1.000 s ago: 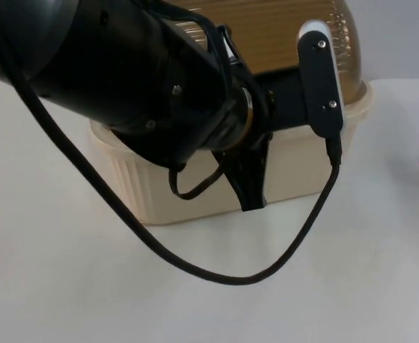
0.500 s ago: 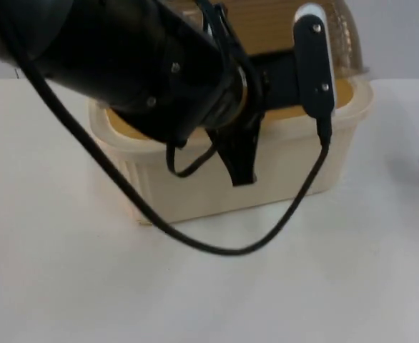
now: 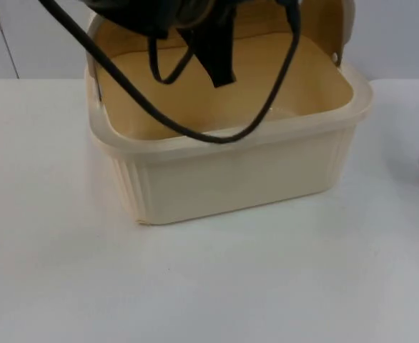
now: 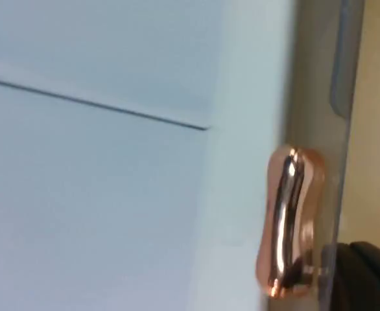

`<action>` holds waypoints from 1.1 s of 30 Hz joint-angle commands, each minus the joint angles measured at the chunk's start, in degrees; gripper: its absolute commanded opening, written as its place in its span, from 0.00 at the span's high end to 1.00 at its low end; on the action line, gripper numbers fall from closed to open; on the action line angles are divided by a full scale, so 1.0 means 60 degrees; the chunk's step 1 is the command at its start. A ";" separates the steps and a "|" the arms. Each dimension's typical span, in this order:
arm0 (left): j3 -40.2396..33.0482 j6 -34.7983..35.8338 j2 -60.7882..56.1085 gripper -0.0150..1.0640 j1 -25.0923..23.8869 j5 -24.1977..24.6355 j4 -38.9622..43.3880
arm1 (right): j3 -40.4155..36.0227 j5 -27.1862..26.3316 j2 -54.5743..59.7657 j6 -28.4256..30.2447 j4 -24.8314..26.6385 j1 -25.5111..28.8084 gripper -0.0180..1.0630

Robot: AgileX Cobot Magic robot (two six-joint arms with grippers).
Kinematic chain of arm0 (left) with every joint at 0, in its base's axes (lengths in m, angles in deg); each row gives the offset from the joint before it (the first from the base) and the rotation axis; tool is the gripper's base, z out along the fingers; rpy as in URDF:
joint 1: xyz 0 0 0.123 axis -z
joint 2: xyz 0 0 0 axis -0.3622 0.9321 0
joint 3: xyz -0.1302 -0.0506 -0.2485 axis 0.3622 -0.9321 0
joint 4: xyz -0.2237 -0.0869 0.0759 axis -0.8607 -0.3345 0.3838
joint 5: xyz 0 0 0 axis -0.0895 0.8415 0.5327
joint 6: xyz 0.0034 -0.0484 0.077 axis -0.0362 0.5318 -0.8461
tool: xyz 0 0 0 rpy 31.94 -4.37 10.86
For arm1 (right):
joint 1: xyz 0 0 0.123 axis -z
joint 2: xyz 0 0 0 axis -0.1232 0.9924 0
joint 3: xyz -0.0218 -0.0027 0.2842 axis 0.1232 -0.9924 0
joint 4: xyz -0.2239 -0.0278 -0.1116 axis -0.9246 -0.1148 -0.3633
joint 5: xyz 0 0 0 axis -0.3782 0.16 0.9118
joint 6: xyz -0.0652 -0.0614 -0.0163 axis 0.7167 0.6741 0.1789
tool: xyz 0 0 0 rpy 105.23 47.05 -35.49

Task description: Open the box lid with the left hand, place the block into the box with the right hand, then close the box lid with the left hand.

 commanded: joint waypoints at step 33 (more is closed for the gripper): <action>-0.0976 0.0501 -0.5226 0.99 -0.0897 -0.3699 -0.8583 | 0.0066 0.0027 -0.0028 -0.0282 -0.0014 -0.0038 0.01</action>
